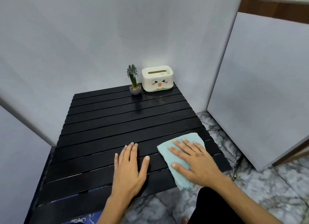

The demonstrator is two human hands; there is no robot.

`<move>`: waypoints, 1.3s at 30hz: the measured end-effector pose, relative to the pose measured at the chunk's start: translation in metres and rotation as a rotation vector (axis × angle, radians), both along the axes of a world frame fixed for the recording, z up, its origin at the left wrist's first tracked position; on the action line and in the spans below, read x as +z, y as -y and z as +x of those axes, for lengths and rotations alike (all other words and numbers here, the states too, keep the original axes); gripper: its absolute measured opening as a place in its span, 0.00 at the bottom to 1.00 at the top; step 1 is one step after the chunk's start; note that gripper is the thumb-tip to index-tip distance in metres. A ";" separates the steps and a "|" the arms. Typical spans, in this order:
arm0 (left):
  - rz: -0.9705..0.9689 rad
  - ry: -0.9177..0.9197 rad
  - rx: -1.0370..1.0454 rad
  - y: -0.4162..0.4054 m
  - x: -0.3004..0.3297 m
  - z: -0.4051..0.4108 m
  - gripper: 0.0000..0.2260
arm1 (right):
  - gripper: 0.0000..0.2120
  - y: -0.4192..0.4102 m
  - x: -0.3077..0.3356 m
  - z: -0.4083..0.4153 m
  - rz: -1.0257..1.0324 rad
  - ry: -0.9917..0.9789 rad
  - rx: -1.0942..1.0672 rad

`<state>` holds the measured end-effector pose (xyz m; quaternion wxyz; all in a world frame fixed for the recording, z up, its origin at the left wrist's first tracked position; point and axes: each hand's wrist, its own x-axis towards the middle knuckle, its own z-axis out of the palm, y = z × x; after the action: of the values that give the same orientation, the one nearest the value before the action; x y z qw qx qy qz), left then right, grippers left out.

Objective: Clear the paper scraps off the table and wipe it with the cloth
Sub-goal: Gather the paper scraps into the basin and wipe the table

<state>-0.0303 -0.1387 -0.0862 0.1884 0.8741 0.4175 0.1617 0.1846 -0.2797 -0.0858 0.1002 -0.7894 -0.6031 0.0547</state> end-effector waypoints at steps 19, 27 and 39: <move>0.019 0.008 -0.051 0.014 0.002 0.016 0.34 | 0.31 -0.007 -0.003 0.034 0.119 -0.081 -0.117; 0.039 -0.011 -0.076 0.023 0.002 0.026 0.31 | 0.30 -0.008 -0.002 0.022 0.152 -0.071 -0.160; 0.057 -0.001 -0.067 0.019 0.008 0.027 0.33 | 0.31 -0.011 0.006 0.007 0.217 -0.135 -0.153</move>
<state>-0.0028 -0.1579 -0.0782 0.1686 0.8926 0.3834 0.1667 0.1920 -0.2687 -0.0803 0.2293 -0.8121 -0.5354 0.0344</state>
